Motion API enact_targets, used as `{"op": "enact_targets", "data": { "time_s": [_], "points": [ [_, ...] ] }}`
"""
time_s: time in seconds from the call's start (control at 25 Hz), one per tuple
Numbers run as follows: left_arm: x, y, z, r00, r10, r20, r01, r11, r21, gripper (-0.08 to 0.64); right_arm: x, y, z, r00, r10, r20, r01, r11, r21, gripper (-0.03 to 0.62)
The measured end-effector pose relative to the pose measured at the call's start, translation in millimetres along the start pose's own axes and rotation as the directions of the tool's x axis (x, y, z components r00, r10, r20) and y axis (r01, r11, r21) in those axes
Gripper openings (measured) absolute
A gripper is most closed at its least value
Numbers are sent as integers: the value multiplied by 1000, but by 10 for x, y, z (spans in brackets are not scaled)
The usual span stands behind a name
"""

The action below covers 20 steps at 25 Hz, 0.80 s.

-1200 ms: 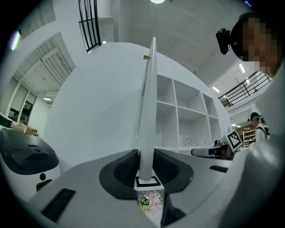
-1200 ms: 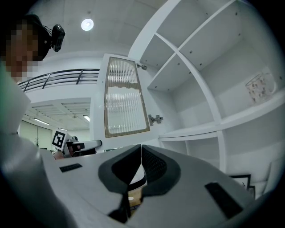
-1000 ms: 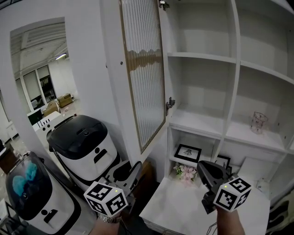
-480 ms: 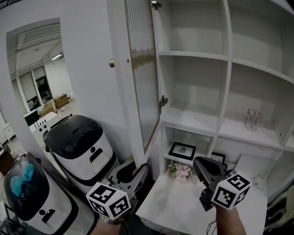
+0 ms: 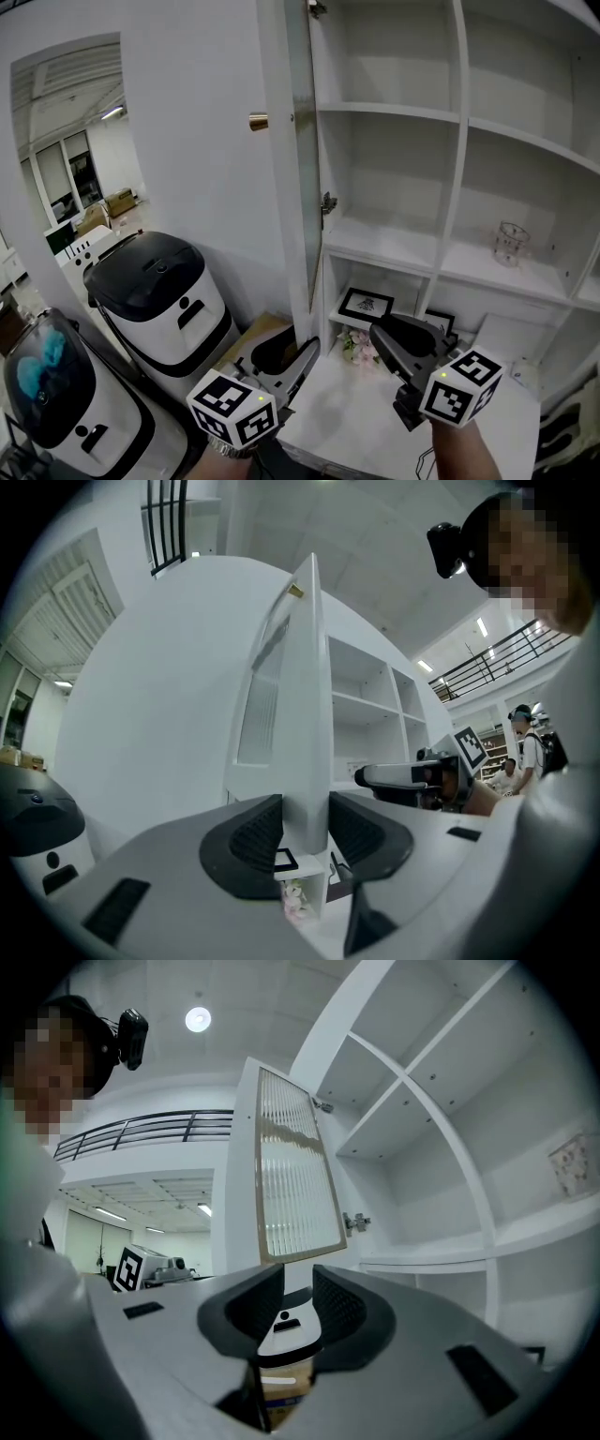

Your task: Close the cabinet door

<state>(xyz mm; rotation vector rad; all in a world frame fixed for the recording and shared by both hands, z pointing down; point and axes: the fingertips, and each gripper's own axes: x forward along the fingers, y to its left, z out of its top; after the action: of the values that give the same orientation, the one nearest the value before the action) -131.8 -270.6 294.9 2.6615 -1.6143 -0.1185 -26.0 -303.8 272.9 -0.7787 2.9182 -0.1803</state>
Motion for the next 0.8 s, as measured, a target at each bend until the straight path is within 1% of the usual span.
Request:
{"op": "enact_targets", "data": {
  "time_s": [0.12,0.28,0.4,0.52,0.64,0.8],
  "points": [
    [63,-89,-13,999,-35,-12,35,999,7,154,48,126,16,999,49,0,-49,999,14,101],
    [143,-171,-20,998,-59,-22,60,998,19,167,112,319,31,994,110,-8,-110,994,1,119],
    [210,-271,-41,994,-105,-22,105,995,2,162,139,404,25,991,132,-15,-132,991,-8,132],
    [296,-363,-53,989,-148,-27,148,989,-8,158,183,432,27,991,131,-21,-131,991,-21,135],
    [345,-413,-61,986,-166,-32,166,986,2,160,223,401,38,994,103,-32,-105,993,-45,135],
    [366,-437,-65,981,-191,-22,191,982,-5,163,224,379,19,996,80,-34,-82,995,-63,137]
  ]
}}
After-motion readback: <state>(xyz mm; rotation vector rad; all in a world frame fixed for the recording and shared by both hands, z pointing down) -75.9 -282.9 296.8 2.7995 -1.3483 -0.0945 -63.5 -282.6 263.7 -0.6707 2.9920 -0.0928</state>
